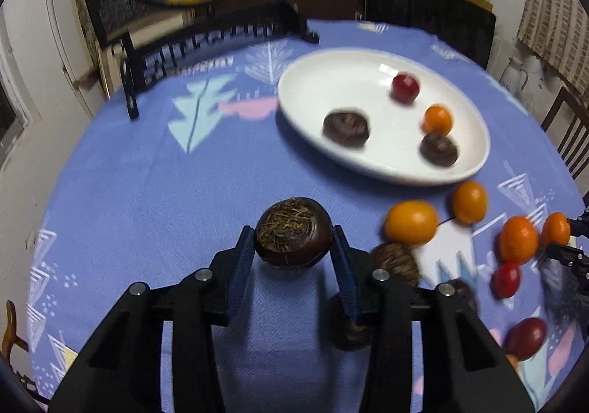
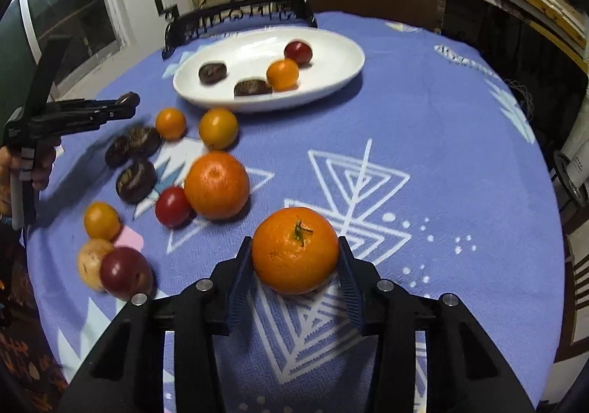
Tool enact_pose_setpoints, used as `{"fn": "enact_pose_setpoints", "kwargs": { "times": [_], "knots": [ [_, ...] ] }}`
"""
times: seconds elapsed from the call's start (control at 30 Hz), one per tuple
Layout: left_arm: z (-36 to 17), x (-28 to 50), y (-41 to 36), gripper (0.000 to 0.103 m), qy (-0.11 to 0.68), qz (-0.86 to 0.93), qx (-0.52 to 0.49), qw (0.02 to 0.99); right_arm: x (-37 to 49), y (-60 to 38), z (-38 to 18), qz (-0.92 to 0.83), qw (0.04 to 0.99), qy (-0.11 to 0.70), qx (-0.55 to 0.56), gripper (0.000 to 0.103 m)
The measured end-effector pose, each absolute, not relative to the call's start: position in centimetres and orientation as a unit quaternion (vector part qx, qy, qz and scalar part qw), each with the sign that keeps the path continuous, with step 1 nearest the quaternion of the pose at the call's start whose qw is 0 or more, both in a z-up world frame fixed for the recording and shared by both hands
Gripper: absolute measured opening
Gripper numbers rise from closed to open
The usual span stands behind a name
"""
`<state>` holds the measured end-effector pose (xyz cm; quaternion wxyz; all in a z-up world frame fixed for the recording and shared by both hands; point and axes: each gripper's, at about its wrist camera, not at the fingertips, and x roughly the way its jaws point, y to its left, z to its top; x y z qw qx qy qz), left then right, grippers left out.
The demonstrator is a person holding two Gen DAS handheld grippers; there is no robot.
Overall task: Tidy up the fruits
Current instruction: 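Grasp a brown water chestnut with the left gripper while the right gripper grasps a large mandarin, then lower both held fruits onto the white plate and open both grippers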
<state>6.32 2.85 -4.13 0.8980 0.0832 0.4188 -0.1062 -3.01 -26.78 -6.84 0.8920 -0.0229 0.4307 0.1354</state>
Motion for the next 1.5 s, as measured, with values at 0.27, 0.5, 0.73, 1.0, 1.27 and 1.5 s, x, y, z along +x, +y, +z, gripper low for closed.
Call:
{"fn": "enact_pose_setpoints", "kwargs": {
  "times": [0.27, 0.5, 0.73, 1.0, 1.27, 1.5],
  "knots": [
    [0.2, 5.0, -0.3, 0.041, 0.349, -0.107, 0.097, 0.926, -2.3, -25.1, -2.7, 0.165, 0.915, 0.367, -0.015, 0.044],
    [1.3, 6.4, -2.6, 0.041, 0.333, -0.091, 0.106, 0.932, 0.1, -23.6, 0.3, 0.178, 0.928, 0.327, -0.008, 0.044],
    [2.3, 8.7, -3.6, 0.041, 0.314, -0.075, 0.103, 0.941, 3.3, -22.3, 2.4, 0.185, 0.936, 0.298, 0.009, 0.045],
    [2.1, 12.3, -4.2, 0.041, 0.306, -0.056, 0.094, 0.946, 7.7, -22.0, 2.9, 0.182, 0.940, 0.285, 0.036, 0.045],
    [0.7, 14.5, -4.7, 0.041, 0.315, -0.049, 0.089, 0.944, 10.7, -21.8, 1.4, 0.170, 0.939, 0.294, 0.043, 0.045],
    [-0.8, 15.5, -5.1, 0.041, 0.326, -0.053, 0.093, 0.939, 11.7, -22.2, -0.3, 0.166, 0.936, 0.307, 0.050, 0.045]
  ]
}}
